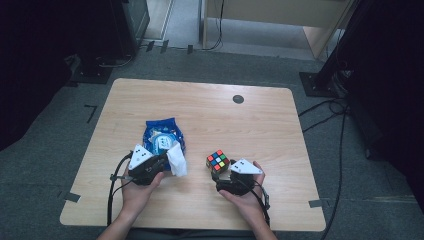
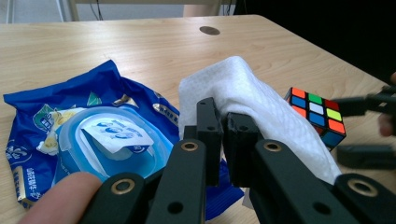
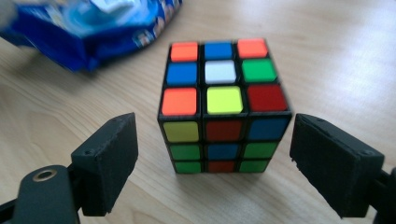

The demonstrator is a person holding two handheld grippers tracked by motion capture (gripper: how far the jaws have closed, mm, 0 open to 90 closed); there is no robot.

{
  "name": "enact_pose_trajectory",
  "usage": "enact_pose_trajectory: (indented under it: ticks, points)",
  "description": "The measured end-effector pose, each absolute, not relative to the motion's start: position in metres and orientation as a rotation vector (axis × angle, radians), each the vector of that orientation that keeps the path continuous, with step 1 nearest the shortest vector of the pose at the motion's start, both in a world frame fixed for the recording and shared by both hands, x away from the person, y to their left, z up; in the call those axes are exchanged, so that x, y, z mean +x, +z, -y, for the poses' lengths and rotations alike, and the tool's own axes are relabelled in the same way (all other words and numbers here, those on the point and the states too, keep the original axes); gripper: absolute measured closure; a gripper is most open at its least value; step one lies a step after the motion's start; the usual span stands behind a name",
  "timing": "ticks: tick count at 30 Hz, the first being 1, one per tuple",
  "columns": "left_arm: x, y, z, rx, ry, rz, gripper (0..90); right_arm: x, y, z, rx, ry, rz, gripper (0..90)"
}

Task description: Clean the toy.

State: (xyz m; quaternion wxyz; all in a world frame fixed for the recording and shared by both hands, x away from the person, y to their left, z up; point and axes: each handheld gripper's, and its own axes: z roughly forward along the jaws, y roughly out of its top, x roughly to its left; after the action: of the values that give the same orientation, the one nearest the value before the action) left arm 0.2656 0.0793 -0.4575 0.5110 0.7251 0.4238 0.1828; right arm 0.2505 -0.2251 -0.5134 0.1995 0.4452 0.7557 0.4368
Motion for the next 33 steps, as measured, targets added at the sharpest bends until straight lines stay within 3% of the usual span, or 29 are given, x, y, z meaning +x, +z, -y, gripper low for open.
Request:
enact_pose_trajectory:
  ticks: [7,10,15,19,26,31,33]
  points:
    - [0.264,-0.459,-0.076,1.759,0.43,-1.003,86.6,0.261,-0.518,0.216,1.319,1.105,-2.091,25.6]
    - [0.263,-0.459,-0.074,1.763,0.428,-0.993,87.7,0.264,-0.518,0.213,1.332,1.053,-2.114,34.5]
    - [0.261,-0.457,-0.071,1.776,0.466,-0.98,88.1,0.265,-0.514,0.21,1.333,1.096,-2.133,34.5]
    - [0.259,-0.456,-0.064,1.799,0.515,-0.972,88.1,0.254,-0.5,0.194,1.151,1.139,-2.202,34.6]
    - [0.236,-0.451,-0.031,1.938,0.715,-0.781,87.6,0.237,-0.485,0.155,0.937,1.117,-2.405,34.6]
    - [0.225,-0.457,-0.014,2.031,0.784,-0.67,87.4,0.233,-0.478,0.149,0.902,1.11,-2.428,34.7]
    - [0.225,-0.457,-0.014,2.032,0.753,-0.663,87.1,0.234,-0.479,0.15,0.903,1.109,-2.427,34.7]
